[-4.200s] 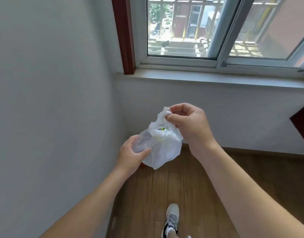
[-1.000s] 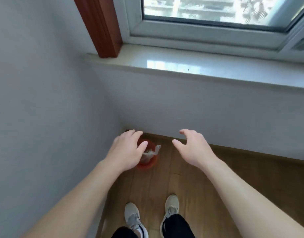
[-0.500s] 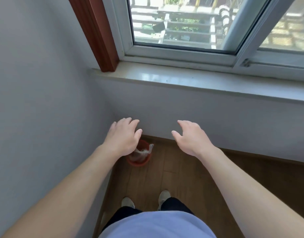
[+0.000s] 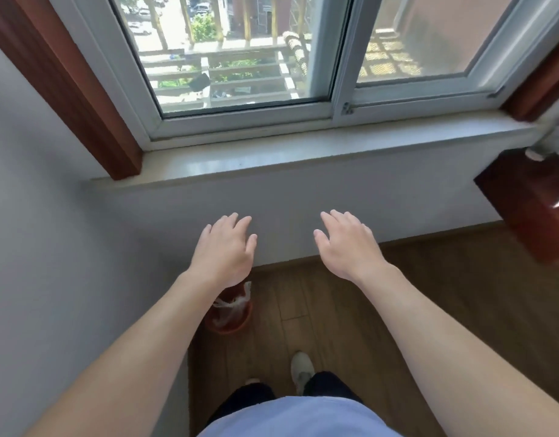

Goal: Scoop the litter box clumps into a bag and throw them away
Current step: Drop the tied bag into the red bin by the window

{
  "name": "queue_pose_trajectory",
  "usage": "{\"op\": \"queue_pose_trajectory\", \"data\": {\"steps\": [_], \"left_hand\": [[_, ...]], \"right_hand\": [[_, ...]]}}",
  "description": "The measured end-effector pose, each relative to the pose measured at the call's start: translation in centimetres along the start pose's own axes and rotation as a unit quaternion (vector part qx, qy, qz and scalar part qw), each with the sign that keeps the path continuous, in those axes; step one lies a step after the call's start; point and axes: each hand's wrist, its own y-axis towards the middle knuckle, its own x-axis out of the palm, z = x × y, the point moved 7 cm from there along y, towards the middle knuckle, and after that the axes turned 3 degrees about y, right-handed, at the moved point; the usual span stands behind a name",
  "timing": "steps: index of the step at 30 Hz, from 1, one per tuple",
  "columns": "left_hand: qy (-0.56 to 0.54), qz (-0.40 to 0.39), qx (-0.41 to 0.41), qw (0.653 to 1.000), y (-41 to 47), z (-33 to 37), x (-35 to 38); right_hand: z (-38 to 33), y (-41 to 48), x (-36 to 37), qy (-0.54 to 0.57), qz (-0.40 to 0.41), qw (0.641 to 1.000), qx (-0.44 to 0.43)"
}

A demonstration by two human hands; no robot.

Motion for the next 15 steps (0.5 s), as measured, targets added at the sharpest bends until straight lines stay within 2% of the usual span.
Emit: {"op": "queue_pose_trajectory", "data": {"steps": [7, 15], "left_hand": [[0.042, -0.046, 0.125, 0.990, -0.9, 4.2, 2.2], [0.079, -0.040, 0.280, 0.956, -5.5, 14.7, 2.8]], "right_hand": [[4.1, -7.7, 0.8, 0.032, 0.038, 0.988, 0.147], [11.3, -19.6, 0.5, 0.071, 0.103, 0.951, 0.282]]}}
